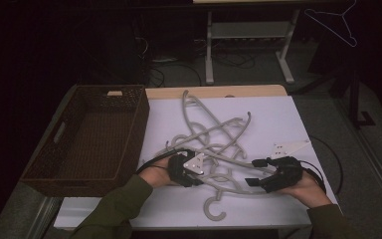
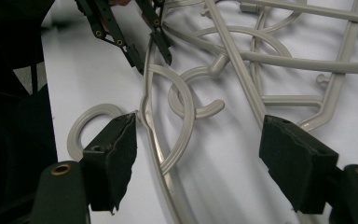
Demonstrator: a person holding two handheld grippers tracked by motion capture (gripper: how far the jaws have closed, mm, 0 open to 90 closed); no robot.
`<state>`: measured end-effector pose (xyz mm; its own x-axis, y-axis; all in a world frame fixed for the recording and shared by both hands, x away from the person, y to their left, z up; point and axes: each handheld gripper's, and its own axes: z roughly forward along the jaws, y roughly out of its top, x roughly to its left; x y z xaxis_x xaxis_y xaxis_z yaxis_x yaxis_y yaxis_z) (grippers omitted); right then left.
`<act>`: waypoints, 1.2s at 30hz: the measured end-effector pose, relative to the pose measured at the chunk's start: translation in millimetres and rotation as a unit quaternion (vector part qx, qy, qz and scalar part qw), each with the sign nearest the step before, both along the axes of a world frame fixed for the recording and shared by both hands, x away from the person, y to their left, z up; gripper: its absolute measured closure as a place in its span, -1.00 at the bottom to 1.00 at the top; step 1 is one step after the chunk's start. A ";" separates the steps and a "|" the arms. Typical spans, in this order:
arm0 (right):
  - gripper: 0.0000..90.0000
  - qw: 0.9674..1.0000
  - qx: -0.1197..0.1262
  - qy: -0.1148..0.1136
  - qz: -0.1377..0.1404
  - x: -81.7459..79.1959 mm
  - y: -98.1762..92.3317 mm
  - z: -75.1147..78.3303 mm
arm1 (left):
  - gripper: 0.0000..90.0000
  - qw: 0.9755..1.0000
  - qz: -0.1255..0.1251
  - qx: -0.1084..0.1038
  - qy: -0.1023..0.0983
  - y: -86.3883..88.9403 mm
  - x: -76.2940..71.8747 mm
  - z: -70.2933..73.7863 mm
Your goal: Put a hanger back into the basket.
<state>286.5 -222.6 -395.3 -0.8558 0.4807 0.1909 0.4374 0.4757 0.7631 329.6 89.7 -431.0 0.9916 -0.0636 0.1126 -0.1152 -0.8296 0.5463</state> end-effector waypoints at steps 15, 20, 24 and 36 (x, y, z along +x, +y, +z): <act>-0.40 1.000 0.004 -0.009 -0.003 -0.6 -1.7 1.8 | 0.77 0.999 -0.022 -0.012 0.021 1.1 -5.4 5.3; -0.43 1.000 0.015 -0.017 -0.012 -1.9 -4.6 5.2 | 0.78 0.999 -0.018 -0.025 0.022 2.9 -6.7 10.6; -0.48 0.999 0.020 -0.029 -0.021 -3.3 -6.9 8.0 | 0.79 0.999 -0.015 -0.038 0.026 6.5 -5.8 15.6; -0.62 0.992 0.063 -0.091 -0.063 -13.9 -22.9 23.2 | 0.80 0.995 0.019 -0.083 0.043 16.4 -1.3 33.7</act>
